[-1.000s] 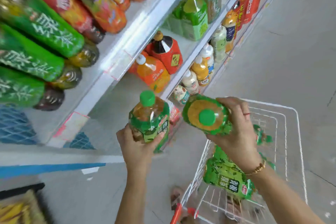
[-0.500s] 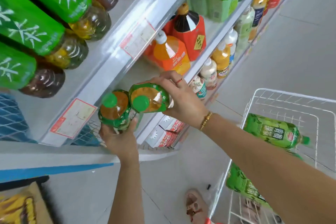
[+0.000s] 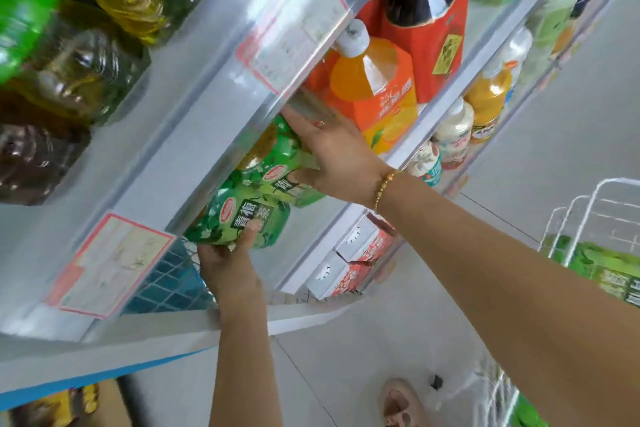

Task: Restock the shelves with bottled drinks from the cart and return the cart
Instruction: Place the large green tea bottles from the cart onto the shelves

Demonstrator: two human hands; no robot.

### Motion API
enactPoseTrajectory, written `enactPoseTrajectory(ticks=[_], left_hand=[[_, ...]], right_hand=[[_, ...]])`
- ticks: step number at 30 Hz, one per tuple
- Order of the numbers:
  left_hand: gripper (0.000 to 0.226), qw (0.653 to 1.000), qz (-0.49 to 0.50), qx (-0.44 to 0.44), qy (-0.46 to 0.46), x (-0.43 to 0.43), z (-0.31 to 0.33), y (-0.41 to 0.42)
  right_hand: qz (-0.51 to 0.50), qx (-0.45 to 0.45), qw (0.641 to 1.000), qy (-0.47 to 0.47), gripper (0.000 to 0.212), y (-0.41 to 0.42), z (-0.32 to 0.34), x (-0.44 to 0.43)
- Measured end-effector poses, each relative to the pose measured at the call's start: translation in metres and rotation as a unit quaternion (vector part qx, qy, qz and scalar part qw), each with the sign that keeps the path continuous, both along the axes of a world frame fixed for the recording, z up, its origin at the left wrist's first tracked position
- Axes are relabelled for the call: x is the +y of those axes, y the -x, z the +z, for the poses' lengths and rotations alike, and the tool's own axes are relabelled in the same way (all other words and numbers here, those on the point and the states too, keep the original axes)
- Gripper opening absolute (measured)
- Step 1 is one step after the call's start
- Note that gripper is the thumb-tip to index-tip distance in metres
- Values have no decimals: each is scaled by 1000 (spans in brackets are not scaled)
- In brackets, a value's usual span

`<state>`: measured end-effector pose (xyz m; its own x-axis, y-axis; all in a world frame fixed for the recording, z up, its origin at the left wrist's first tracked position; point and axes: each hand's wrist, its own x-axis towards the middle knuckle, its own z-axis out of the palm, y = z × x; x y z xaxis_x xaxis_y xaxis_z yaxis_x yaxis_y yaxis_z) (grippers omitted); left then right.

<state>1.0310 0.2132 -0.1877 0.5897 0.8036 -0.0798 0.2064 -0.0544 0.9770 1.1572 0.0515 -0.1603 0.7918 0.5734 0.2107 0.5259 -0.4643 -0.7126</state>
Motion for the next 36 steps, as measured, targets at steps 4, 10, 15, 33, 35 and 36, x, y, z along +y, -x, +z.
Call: enactPoseTrajectory(ticks=[4, 10, 15, 33, 35, 36], left_hand=[[55, 1000, 17, 12, 23, 1, 0, -11], [42, 999, 44, 6, 26, -1, -3, -21], [46, 995, 57, -9, 78, -4, -10, -26], [66, 989, 74, -16, 128, 31, -17, -102], [62, 990, 71, -16, 124, 30, -19, -102], [61, 990, 69, -17, 123, 29, -18, -102]], right_hand=[[-115, -13, 991, -74, 66, 19, -26, 4], [-120, -186, 975, -18, 69, 56, -62, 5], [-90, -92, 990, 62, 73, 59, -55, 12], [-18, 108, 994, 30, 73, -22, -82, 57], [-23, 113, 991, 62, 73, -29, -82, 57], [-25, 102, 991, 84, 74, -31, -81, 57]])
